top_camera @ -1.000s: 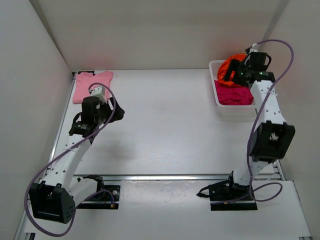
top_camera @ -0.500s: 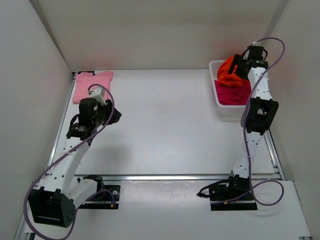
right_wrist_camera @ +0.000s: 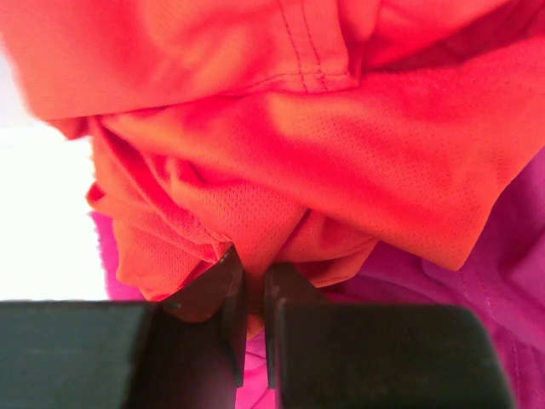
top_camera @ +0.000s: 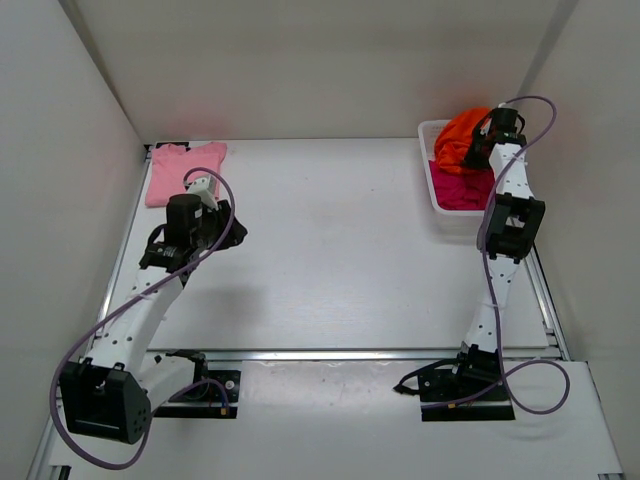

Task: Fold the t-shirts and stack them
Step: Grab crumpled tshirt from bin with the right arm, then move the tshirt to the center of the board

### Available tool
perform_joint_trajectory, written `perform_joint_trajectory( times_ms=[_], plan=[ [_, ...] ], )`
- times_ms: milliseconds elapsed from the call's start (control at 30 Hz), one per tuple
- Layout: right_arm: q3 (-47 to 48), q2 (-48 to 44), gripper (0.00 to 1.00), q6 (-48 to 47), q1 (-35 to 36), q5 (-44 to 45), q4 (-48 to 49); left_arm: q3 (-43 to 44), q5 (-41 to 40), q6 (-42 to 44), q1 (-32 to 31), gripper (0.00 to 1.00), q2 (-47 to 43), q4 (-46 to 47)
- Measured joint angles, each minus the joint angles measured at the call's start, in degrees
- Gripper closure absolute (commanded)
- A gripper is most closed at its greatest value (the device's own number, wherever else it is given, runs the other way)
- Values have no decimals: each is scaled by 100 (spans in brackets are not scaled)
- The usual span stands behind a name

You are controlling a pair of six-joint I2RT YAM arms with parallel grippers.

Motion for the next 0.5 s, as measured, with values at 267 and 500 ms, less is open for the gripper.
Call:
perform_joint_trajectory(
  times_ms=[267,500],
  plan=[
    [-166,-1132,100,48,35,-35,-175,0,-7,-105,-116,47,-33,-2],
    [-1196,-4376,100,-127,745,251,306,0,4,-190,-245,43,-313,-28]
  ],
)
